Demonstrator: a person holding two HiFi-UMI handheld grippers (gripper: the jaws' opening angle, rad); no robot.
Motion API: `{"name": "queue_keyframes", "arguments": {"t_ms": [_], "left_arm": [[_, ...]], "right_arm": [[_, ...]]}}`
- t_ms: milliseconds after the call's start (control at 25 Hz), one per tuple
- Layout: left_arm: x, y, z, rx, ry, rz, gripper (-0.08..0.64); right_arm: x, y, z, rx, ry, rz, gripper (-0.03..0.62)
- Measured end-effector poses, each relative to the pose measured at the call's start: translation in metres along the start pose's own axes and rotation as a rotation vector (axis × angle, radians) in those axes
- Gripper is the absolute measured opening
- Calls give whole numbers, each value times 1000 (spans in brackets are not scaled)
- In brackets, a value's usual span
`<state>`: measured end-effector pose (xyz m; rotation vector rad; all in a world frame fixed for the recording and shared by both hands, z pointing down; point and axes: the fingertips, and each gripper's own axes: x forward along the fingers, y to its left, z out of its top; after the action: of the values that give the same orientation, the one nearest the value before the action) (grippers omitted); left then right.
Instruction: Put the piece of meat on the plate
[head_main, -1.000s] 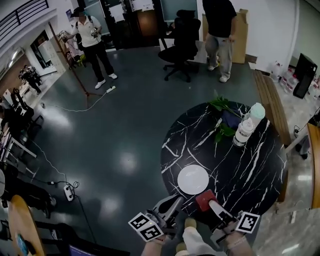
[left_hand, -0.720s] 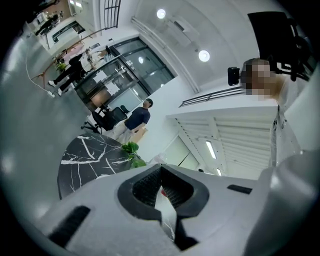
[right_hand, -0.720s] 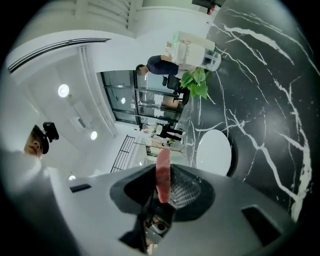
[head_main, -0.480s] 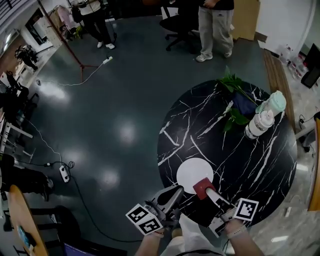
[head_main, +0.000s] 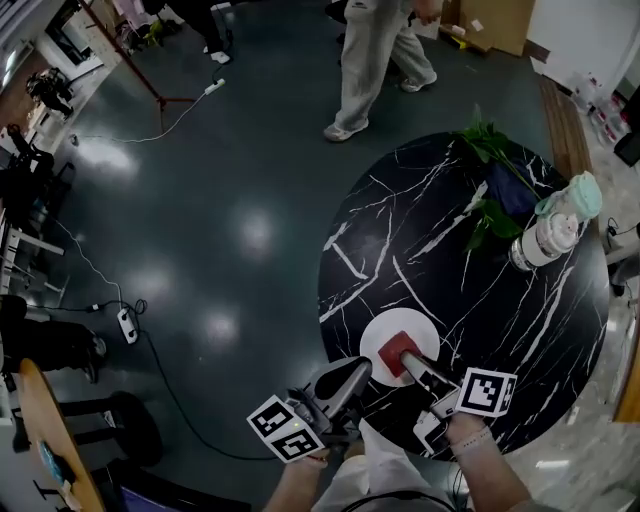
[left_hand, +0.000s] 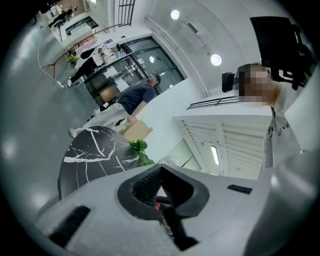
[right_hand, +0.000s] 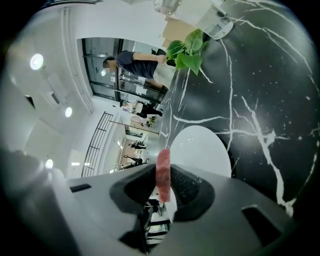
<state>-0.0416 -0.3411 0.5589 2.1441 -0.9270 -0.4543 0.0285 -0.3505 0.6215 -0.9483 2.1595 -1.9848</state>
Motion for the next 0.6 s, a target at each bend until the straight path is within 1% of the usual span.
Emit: {"name": "queue_keyframes", "arguments": {"t_ms": [160,200,280,320,360,400,480,520,560,600], "left_arm": [[5,3,-3,79,53,21,8],[5,3,-3,88,57,20,8],[6,2,-1,77,46,13,8],[7,2,1,66,37,8,8],[7,2,3,57,30,4,8],[6,1,4,52,25,0,8],[6,-1,7,50,18,-11,8],[7,-2,8,51,14,-14,8],[7,-2,10,51,10,-16,8],[7,-2,11,50,6,-16,8]], "right_arm": [[8,-3,4,-2,-3,-14,86],[9,-3,5,-5,-2,-16,86],[12,-5,4,-30,19,-21,87],[13,-7,2,-60,47,-38,87],[14,-10,0,-111,81,-61,87],[13,-10,-2,-187,111,-85,87],[10,-7,2,-380,142,-144,94],[8,-6,5,-466,152,-175,115],[7,-6,6,-528,161,-199,134],[6,-6,7,-566,168,-214,149]]}}
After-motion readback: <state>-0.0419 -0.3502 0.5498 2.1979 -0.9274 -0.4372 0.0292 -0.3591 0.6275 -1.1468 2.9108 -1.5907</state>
